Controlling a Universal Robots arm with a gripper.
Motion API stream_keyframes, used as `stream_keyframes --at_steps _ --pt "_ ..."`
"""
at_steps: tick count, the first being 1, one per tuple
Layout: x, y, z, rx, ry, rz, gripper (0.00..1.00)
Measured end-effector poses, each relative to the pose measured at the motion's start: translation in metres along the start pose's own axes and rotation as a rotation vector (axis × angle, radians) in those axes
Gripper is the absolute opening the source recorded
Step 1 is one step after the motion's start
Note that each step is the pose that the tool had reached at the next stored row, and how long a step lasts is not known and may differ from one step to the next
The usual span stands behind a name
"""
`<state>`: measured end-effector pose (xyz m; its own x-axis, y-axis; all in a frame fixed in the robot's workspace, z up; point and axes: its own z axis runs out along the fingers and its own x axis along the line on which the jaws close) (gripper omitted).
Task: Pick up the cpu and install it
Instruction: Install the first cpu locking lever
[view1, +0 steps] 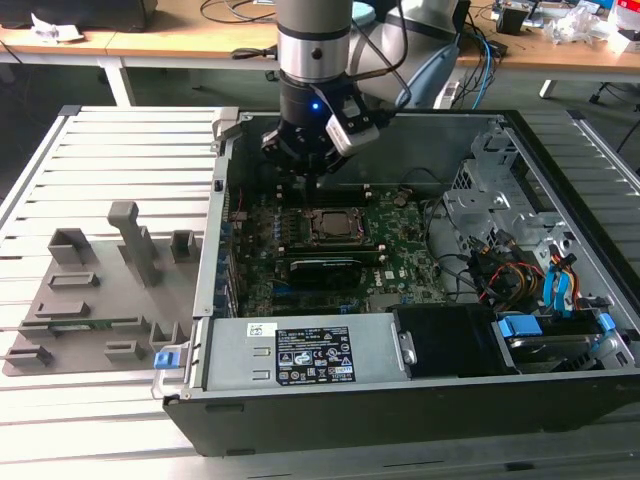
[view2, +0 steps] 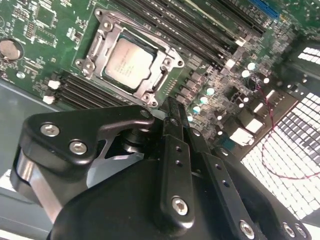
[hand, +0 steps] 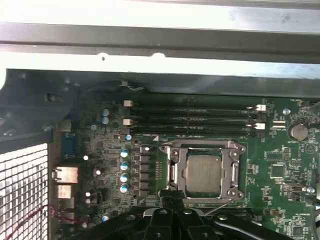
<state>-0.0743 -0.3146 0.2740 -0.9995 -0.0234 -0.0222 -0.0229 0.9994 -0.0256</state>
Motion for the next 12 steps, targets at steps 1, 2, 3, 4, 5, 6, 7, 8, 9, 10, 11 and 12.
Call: stream_keyframes --at_steps 1,2,3,4,5,6,7,8,9,10,11,12 --pt "0.0029 0.0001 -0.0001 0.0000 0.0000 0.000 0.11" --pt "0.0065 0.0002 -0.0001 0.0000 0.0000 0.000 0.11" --pt "0.0101 0.0003 -0.0002 0.0000 -0.0001 0.000 0.11" --pt "0.0132 0.0004 -0.0003 0.0000 0.0000 0.000 0.11" --pt "0.0156 0.0004 -0.0003 0.0000 -0.0001 0.000 0.11" --pt "0.0177 0.0005 -0.0004 0.0000 0.0000 0.000 0.11" --pt "0.0189 0.0005 -0.0004 0.0000 0.0000 0.000 0.11" --pt "0.0199 0.0005 -0.0004 0.0000 0.0000 0.000 0.11" --pt "0.0220 0.0006 -0.0005 0.0000 0.0000 0.000 0.11" --pt "0.0236 0.0006 -0.0005 -0.0001 0.0000 0.000 0.11" --pt "0.0249 0.0006 -0.0006 0.0000 0.0000 0.000 0.11" --pt "0.0258 0.0007 -0.0006 0.0000 0.0000 0.000 0.11"
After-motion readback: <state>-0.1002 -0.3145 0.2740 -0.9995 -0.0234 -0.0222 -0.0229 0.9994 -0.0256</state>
